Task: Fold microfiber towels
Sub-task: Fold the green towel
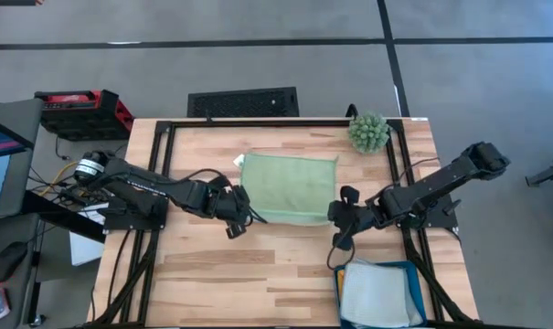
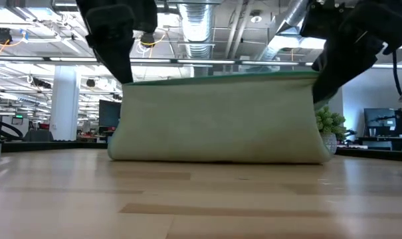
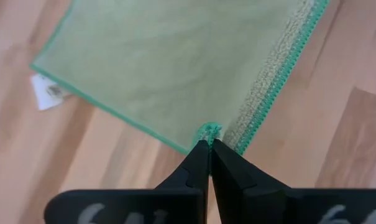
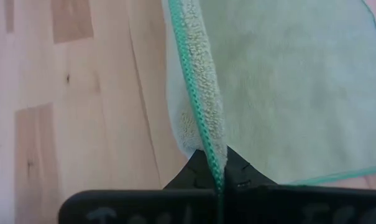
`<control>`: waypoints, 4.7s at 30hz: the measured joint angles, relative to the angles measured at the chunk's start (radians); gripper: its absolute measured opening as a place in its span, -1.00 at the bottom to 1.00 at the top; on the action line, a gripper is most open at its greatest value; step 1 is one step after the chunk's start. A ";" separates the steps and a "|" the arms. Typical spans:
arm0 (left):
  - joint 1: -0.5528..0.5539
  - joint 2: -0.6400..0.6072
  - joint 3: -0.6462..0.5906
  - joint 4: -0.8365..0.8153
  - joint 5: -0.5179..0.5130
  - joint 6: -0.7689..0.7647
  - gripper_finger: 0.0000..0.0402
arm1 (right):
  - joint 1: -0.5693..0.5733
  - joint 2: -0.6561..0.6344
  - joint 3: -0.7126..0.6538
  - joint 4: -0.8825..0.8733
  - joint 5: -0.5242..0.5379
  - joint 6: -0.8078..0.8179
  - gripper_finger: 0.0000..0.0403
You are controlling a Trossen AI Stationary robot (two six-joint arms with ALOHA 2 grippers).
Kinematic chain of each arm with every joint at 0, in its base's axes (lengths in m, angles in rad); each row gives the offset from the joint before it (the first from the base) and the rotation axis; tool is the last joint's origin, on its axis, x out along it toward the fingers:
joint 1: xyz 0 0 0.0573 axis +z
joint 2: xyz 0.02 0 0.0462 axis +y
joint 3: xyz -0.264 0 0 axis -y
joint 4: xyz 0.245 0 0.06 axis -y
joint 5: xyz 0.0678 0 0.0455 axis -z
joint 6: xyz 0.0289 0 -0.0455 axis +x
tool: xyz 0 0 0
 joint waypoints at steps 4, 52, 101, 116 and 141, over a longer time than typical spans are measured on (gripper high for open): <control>0.000 0.000 -0.019 0.013 0.013 -0.043 -1.00 | 0.001 0.000 -0.010 0.007 0.000 0.013 -0.96; 0.335 0.051 -0.130 0.375 -0.211 0.227 -1.00 | -0.531 0.000 -0.054 -0.019 0.094 -0.292 -0.97; 0.455 0.100 -0.128 0.438 -0.169 0.250 -0.53 | -0.614 0.165 -0.028 0.006 0.064 -0.291 -0.36; 0.479 0.100 -0.128 0.441 -0.235 0.384 -0.26 | -0.713 0.165 0.001 0.038 0.116 -0.284 0.06; 0.296 0.065 -0.130 0.288 0.121 0.615 -0.26 | -0.573 0.005 0.013 0.045 0.081 -0.238 -0.10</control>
